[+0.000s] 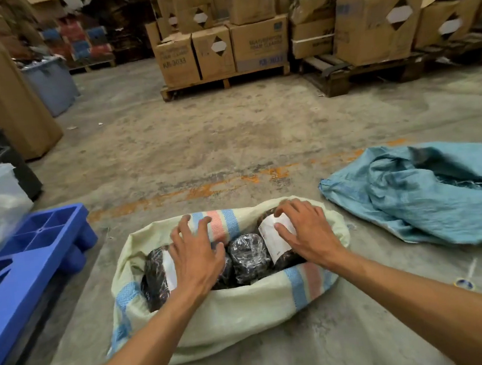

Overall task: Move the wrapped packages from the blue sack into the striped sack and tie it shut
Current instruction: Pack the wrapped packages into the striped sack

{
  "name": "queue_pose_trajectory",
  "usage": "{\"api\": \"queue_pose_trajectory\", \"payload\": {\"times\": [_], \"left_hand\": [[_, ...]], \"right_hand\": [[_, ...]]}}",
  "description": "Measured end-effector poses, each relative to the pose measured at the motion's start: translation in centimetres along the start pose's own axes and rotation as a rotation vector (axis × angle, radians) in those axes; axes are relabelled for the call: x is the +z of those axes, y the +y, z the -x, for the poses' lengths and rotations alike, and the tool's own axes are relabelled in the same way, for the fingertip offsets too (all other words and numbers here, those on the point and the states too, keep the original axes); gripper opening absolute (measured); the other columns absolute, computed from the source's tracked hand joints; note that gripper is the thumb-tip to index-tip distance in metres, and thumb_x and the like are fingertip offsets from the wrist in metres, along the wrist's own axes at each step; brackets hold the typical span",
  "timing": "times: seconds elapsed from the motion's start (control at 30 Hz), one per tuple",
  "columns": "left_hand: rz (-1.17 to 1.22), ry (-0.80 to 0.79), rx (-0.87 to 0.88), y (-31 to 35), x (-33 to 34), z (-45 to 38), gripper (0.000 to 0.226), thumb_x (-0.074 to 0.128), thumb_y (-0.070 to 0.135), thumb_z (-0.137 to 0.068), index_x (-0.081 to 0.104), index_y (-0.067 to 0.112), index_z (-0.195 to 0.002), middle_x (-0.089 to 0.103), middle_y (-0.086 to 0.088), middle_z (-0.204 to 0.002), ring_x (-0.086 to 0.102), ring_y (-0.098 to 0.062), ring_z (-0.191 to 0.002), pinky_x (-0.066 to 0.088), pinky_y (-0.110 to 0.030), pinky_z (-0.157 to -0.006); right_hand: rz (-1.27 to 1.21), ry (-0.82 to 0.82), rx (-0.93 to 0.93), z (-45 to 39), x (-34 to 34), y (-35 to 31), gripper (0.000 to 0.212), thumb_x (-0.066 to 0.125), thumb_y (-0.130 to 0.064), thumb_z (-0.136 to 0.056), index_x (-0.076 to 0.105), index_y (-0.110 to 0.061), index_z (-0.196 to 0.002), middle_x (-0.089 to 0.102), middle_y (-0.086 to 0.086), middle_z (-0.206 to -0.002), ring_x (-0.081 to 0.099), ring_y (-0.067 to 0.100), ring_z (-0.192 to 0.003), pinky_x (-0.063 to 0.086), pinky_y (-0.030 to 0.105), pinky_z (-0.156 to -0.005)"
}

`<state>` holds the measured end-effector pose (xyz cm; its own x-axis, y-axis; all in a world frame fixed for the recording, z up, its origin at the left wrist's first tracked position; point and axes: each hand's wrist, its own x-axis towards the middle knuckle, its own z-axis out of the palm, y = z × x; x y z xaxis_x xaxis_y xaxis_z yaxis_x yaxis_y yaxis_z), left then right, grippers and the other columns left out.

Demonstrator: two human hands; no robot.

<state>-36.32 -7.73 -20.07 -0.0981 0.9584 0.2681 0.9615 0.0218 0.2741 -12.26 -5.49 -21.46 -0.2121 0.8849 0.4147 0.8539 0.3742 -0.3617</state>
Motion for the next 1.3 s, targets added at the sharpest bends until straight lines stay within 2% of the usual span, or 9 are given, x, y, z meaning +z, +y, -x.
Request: {"api": "queue_pose_trajectory", "payload": {"times": [0.2, 0.3, 0.47, 0.6, 0.73, 0.9, 0.97, 1.1, 1.3], "left_hand": [[0.332, -0.006, 0.525, 13.0, 1.6, 2.8, 0.025, 0.059, 0.034, -0.083, 0.061, 0.029, -0.108, 0.053, 0.006, -0.109, 0.047, -0.019, -0.101, 0.042, -0.037, -0.084], [0.492, -0.071, 0.627, 18.4, 2.8, 4.5, 0.022, 0.058, 0.032, -0.081, 0.062, 0.029, -0.103, 0.054, 0.007, -0.103, 0.05, -0.018, -0.095, 0.044, -0.036, -0.082], [0.541, -0.456, 0.712, 24.9, 6.1, 7.2, 0.046, 0.048, 0.048, -0.078, 0.06, 0.026, -0.117, 0.055, 0.003, -0.112, 0.049, -0.017, -0.108, 0.041, -0.038, -0.098], [0.57, -0.751, 0.721, 28.3, 7.7, 9.2, 0.062, 0.069, 0.056, -0.076, 0.051, 0.029, -0.129, 0.049, 0.002, -0.123, 0.048, -0.015, -0.119, 0.04, -0.034, -0.104], [0.444, -0.942, 0.896, 31.0, 8.8, 11.8, 0.101, 0.079, 0.066, -0.059, 0.03, 0.037, -0.143, 0.036, 0.003, -0.139, 0.036, -0.018, -0.132, 0.035, -0.039, -0.111], [0.217, -0.932, 1.048, 32.4, 10.5, 14.2, 0.118, 0.086, 0.058, -0.053, 0.018, 0.039, -0.147, 0.024, -0.003, -0.147, 0.033, -0.028, -0.133, 0.039, -0.047, -0.108], [0.187, -0.916, 1.067, 32.4, 11.1, 14.6, 0.111, 0.086, 0.046, -0.059, 0.018, 0.039, -0.147, 0.022, -0.002, -0.147, 0.034, -0.029, -0.13, 0.043, -0.047, -0.104], [0.319, -0.917, 1.029, 32.0, 11.8, 14.4, 0.098, 0.083, 0.037, -0.06, 0.027, 0.044, -0.14, 0.033, 0.0, -0.136, 0.041, -0.024, -0.12, 0.045, -0.037, -0.1], [0.711, -0.926, 0.689, 31.5, 10.2, 12.0, 0.097, 0.087, 0.035, -0.051, 0.033, 0.036, -0.131, 0.06, 0.004, -0.114, 0.059, -0.014, -0.105, 0.05, -0.033, -0.094]], "right_hand": [[-0.024, 0.192, 0.12, 5.7, -7.2, 5.7, 0.029, 0.039, -0.036, -0.089, 0.056, -0.027, -0.111, 0.058, -0.012, -0.103, 0.054, 0.011, -0.099, 0.034, 0.034, -0.083], [0.026, 0.218, 0.19, 8.8, -10.7, 8.9, 0.029, 0.04, -0.033, -0.087, 0.056, -0.028, -0.11, 0.057, -0.016, -0.101, 0.056, 0.011, -0.098, 0.032, 0.033, -0.081], [0.146, 0.251, 0.343, 15.1, -16.2, 14.5, 0.031, 0.039, -0.035, -0.087, 0.057, -0.027, -0.111, 0.057, -0.014, -0.097, 0.059, 0.017, -0.097, 0.035, 0.039, -0.082], [0.268, 0.224, 0.478, 18.8, -19.5, 17.0, 0.03, 0.044, -0.036, -0.088, 0.056, -0.026, -0.113, 0.058, -0.009, -0.101, 0.057, 0.021, -0.1, 0.032, 0.039, -0.081], [0.41, -0.056, 0.865, 22.1, -22.0, 19.0, 0.045, 0.051, -0.05, -0.091, 0.044, -0.025, -0.128, 0.047, 0.005, -0.132, 0.044, 0.031, -0.122, 0.035, 0.049, -0.095], [0.242, -0.466, 1.185, 25.9, -22.6, 21.0, 0.099, 0.077, -0.057, -0.073, 0.016, -0.038, -0.149, 0.007, 0.01, -0.159, 0.015, 0.049, -0.142, 0.03, 0.064, -0.109], [0.207, -0.508, 1.208, 26.8, -22.1, 21.3, 0.106, 0.083, -0.046, -0.071, 0.014, -0.038, -0.15, 0.003, 0.011, -0.158, 0.015, 0.05, -0.142, 0.033, 0.06, -0.109], [0.232, -0.427, 1.185, 27.3, -21.6, 21.3, 0.096, 0.081, -0.025, -0.074, 0.021, -0.03, -0.148, 0.024, 0.015, -0.147, 0.023, 0.041, -0.137, 0.042, 0.049, -0.101], [0.279, -0.193, 1.023, 25.4, -21.9, 20.2, 0.09, 0.082, -0.04, -0.068, 0.031, -0.025, -0.141, 0.041, 0.011, -0.134, 0.036, 0.033, -0.126, 0.043, 0.048, -0.1]]}}
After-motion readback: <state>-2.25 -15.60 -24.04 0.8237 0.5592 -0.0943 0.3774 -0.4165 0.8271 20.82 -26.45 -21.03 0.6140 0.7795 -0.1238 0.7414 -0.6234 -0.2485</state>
